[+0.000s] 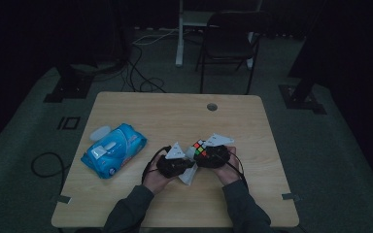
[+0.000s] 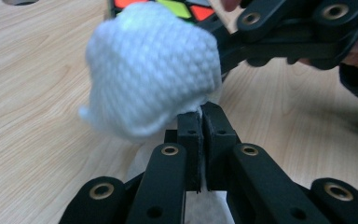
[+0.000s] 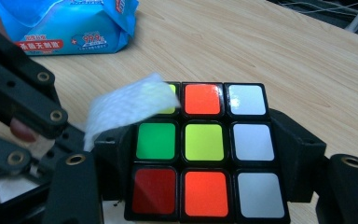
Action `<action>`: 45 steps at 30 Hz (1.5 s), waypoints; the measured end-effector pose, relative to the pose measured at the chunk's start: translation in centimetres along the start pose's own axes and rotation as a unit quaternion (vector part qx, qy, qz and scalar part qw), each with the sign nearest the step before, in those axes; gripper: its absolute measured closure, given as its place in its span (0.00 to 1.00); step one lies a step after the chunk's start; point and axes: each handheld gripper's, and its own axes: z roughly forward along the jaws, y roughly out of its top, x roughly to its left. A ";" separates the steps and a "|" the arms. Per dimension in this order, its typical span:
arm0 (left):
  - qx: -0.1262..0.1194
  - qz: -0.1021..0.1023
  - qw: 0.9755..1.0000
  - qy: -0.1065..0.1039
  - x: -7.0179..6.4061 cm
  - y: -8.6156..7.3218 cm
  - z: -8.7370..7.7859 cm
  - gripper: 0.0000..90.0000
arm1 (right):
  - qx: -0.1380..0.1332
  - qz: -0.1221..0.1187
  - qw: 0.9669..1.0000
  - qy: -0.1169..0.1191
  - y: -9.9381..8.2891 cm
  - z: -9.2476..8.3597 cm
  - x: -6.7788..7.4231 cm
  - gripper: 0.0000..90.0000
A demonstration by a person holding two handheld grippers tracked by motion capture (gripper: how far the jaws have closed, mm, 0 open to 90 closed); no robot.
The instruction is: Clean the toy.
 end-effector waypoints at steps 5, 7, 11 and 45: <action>-0.006 0.007 1.000 -0.009 -0.5 0.5 0.0 0.98 | -0.001 0.004 1.000 -0.002 0.0 0.0 -0.1 0.38; -0.006 0.007 1.000 -0.009 -0.5 0.5 0.0 0.98 | -0.001 0.005 1.000 -0.003 0.0 0.0 -0.1 0.38; -0.009 0.011 1.000 -0.014 -0.8 0.7 0.1 0.98 | -0.002 0.007 1.000 -0.005 0.0 -0.1 -0.2 0.38; -0.008 -0.031 0.999 0.038 2.8 -0.6 -0.9 0.97 | 0.003 -0.001 1.000 -0.001 0.0 0.0 0.0 0.38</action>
